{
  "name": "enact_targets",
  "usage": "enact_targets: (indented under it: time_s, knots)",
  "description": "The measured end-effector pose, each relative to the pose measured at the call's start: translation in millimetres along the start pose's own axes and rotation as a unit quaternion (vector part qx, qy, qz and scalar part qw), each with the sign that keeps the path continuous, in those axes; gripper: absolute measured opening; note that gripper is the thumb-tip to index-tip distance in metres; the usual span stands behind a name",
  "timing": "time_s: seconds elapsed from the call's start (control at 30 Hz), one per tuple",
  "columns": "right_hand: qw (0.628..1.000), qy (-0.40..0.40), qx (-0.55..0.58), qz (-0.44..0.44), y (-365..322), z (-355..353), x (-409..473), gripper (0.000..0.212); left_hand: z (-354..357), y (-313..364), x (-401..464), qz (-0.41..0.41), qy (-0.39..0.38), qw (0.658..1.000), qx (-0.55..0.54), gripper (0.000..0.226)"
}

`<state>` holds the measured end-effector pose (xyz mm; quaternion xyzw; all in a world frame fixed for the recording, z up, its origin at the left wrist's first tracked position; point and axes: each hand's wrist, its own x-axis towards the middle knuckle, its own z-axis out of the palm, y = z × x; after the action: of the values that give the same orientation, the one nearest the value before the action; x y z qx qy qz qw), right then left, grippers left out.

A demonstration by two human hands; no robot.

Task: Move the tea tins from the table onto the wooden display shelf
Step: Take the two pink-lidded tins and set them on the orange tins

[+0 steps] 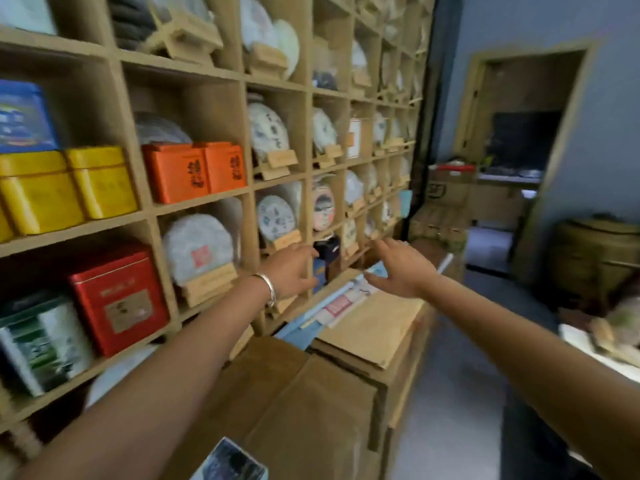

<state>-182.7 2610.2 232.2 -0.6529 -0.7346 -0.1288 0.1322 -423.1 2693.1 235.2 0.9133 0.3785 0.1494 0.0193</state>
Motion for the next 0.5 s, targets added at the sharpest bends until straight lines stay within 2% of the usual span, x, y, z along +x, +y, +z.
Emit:
enact_targets:
  time_s: [0.17,0.3,0.5]
  knots:
    - [0.979,-0.004,-0.092,0.180,109.5,-60.3,-131.5,0.061,38.0,131.9,67.9,0.133,-0.034,0.990,-0.027,0.056]
    - [0.938,0.006,-0.138,0.319,175.6,-115.6,-268.2,0.055,57.3,269.3,100.9,0.250,-0.046,0.966,-0.049,0.059]
    - [0.861,-0.031,-0.181,0.474,220.3,-173.3,-448.0,0.059,92.9,461.9,97.9,0.390,-0.087,0.912,-0.090,0.054]
